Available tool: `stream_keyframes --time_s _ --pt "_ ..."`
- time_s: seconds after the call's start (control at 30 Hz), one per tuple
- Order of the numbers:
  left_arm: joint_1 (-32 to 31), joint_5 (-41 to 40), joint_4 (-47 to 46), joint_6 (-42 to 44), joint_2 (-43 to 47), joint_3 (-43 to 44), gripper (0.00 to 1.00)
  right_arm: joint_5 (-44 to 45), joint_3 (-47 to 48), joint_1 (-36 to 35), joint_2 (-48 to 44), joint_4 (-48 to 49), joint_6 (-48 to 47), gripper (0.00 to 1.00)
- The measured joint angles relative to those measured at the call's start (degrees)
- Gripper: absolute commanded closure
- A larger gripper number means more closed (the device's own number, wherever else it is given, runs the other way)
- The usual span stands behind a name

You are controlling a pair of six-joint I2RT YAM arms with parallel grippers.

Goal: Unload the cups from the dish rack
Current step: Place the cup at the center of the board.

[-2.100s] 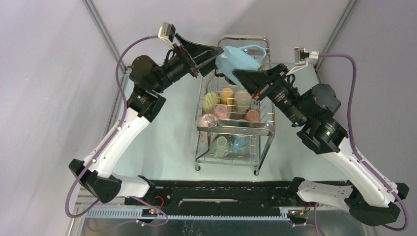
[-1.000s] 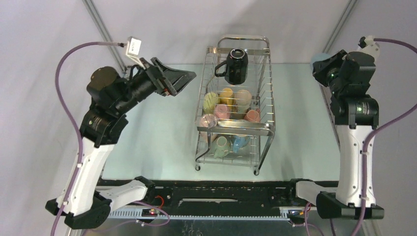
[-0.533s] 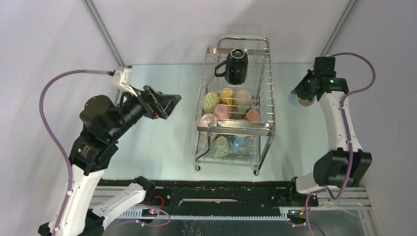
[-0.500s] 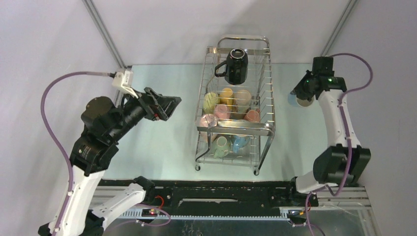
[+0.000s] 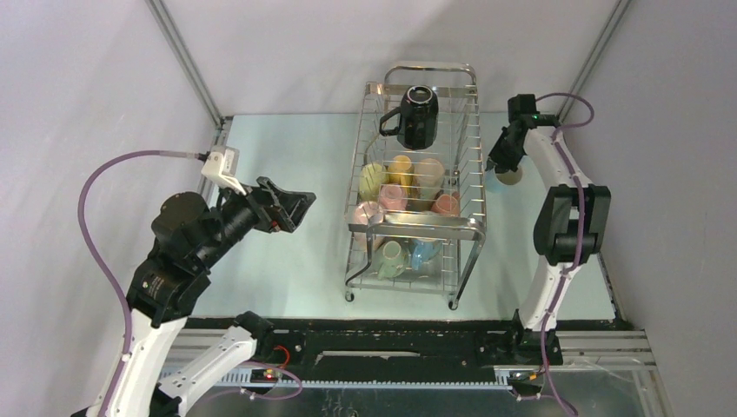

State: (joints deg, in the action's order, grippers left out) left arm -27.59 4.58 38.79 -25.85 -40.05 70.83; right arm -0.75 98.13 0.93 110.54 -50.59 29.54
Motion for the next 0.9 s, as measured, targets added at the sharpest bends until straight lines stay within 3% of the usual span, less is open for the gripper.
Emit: stream_keyframes --time_s 0.47,0.9 --pt "0.0 0.0 0.4 0.0 0.1 0.0 0.0 4.7 6.6 -2.0 9.2 -2.1 -2.1 0.99" --pt "0.0 0.1 1.2 0.0 -0.9 0.0 0.0 6.0 10.1 -2.7 10.6 -5.5 -3.5 0.63"
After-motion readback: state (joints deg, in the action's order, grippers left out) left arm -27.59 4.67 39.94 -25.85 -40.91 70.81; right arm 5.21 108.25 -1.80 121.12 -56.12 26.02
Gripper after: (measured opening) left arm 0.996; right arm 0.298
